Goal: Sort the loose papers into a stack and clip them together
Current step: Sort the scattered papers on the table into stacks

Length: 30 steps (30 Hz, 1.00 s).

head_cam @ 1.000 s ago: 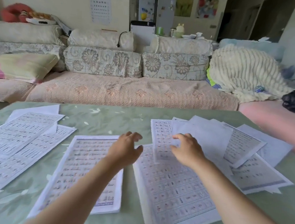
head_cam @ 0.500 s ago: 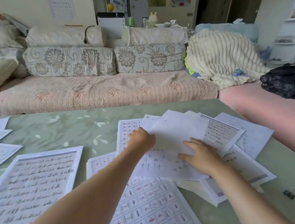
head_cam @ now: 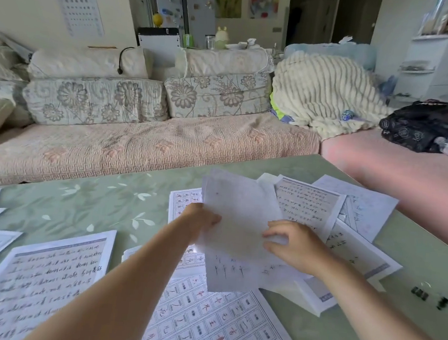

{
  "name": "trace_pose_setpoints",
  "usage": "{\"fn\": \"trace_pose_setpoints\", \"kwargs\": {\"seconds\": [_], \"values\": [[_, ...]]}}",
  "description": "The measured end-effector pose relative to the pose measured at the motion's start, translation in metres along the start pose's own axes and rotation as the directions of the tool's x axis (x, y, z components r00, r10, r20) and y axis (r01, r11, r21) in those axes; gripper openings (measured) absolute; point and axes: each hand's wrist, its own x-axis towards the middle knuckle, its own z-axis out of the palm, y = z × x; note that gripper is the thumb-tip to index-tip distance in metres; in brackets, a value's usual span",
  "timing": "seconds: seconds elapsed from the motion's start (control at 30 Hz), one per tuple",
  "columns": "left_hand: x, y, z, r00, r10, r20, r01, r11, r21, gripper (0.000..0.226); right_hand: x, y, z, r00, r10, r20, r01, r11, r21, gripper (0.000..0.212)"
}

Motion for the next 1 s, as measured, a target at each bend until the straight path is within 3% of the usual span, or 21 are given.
{"fn": "trace_pose_setpoints", "kwargs": {"seconds": [0.1, 0.17, 0.27, 0.37, 0.47, 0.57, 0.7, 0.87, 0.9, 0.93, 1.0], "values": [[-0.004, -0.011, -0.014, 0.995, 0.089, -0.051, -0.088, 0.996, 0.013, 0.036, 0.004, -0.009, 0.000, 0.993, 0.009, -0.116, -0.009, 1.000, 0.004, 0.029], [-0.004, -0.018, -0.028, 0.990, 0.113, -0.079, -0.113, 0.994, 0.007, 0.041, 0.005, -0.011, -0.001, 0.987, 0.050, -0.155, -0.062, 0.995, -0.073, 0.043], [-0.010, -0.031, -0.047, 0.986, 0.117, -0.117, -0.117, 0.993, 0.013, 0.045, 0.001, -0.015, 0.000, 0.977, 0.209, -0.042, -0.212, 0.929, -0.304, 0.070], [-0.019, -0.042, -0.060, 0.981, 0.110, -0.159, -0.118, 0.992, -0.041, 0.047, -0.009, -0.019, 0.009, 0.983, 0.171, 0.070, -0.137, 0.928, -0.348, 0.073], [-0.028, -0.051, -0.077, 0.959, 0.135, -0.250, -0.156, 0.986, -0.064, 0.034, -0.018, -0.030, 0.009, 0.991, 0.100, 0.086, -0.076, 0.965, -0.250, 0.060], [-0.045, -0.055, -0.102, 0.890, 0.246, -0.383, -0.288, 0.956, -0.056, 0.028, -0.027, -0.043, 0.009, 0.987, 0.053, 0.153, -0.018, 0.975, -0.222, 0.058], [-0.074, -0.049, -0.139, 0.813, 0.308, -0.495, -0.436, 0.884, -0.166, 0.024, -0.036, -0.059, 0.011, 0.971, 0.134, 0.198, -0.096, 0.977, -0.191, 0.061], [-0.087, -0.044, -0.164, 0.896, 0.246, -0.371, -0.407, 0.788, -0.461, 0.024, -0.044, -0.098, 0.003, 0.967, 0.090, 0.237, -0.128, 0.981, 0.149, 0.072], [-0.089, -0.043, -0.163, 0.909, 0.235, -0.343, -0.384, 0.793, -0.473, 0.022, -0.044, -0.104, 0.002, 0.964, 0.105, 0.245, -0.175, 0.942, 0.287, 0.067], [-0.091, -0.041, -0.160, 0.923, 0.229, -0.308, -0.357, 0.807, -0.471, 0.021, -0.043, -0.106, 0.000, 0.953, 0.129, 0.273, -0.252, 0.839, 0.483, 0.063], [-0.095, -0.040, -0.148, 0.948, 0.233, -0.219, -0.308, 0.851, -0.426, 0.023, -0.037, -0.102, -0.004, 0.914, 0.133, 0.382, -0.399, 0.455, 0.796, 0.072]]}}
